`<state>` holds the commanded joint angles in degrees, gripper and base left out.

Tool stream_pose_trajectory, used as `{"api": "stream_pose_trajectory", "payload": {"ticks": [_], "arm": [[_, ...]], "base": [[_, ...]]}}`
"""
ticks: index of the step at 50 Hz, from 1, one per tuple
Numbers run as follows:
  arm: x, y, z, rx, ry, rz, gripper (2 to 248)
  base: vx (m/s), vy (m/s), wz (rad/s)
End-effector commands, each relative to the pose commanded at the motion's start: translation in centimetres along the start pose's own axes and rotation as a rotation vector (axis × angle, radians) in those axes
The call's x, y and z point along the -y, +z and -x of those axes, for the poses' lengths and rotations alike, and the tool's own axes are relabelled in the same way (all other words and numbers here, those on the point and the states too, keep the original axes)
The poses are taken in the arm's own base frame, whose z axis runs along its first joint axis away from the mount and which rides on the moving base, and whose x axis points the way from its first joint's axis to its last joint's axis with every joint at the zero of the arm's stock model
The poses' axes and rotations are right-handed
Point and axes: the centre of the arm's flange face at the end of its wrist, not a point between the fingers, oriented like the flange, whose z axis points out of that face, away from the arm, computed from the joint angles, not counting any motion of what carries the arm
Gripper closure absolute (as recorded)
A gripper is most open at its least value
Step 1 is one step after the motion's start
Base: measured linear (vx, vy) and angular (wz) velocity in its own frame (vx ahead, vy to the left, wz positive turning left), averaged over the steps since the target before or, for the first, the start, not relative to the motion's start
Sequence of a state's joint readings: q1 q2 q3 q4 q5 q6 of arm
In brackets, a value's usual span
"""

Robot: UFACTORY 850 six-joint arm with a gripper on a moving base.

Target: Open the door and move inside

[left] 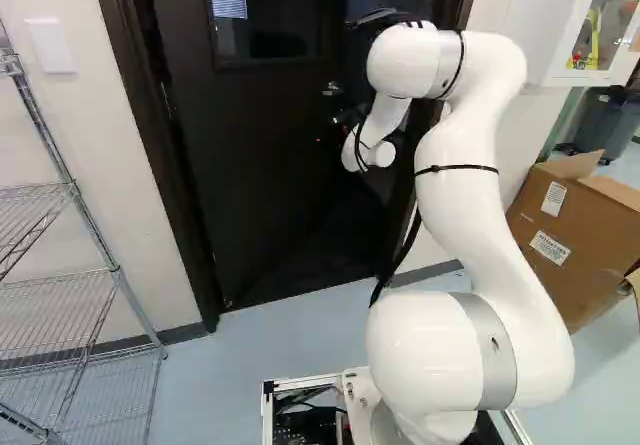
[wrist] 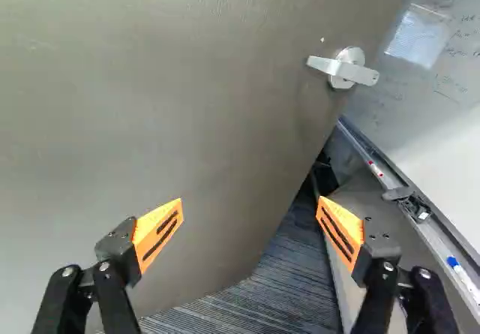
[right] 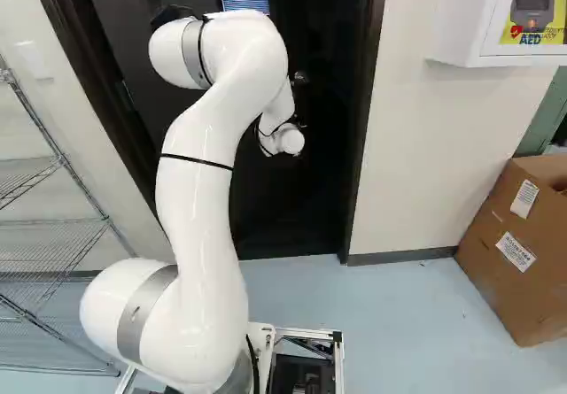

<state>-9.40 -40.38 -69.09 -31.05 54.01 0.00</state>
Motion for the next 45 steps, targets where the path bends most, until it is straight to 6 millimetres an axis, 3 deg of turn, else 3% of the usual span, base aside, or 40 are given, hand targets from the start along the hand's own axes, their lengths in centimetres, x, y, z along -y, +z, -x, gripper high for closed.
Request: {"api": "stream_pose_trajectory", "payload": {"ticks": [45], "arm": [[1.3,-9.2,0.0,0.097,0.085,0.078,3]], "base": [[0.000,0.000,0.000]]}}
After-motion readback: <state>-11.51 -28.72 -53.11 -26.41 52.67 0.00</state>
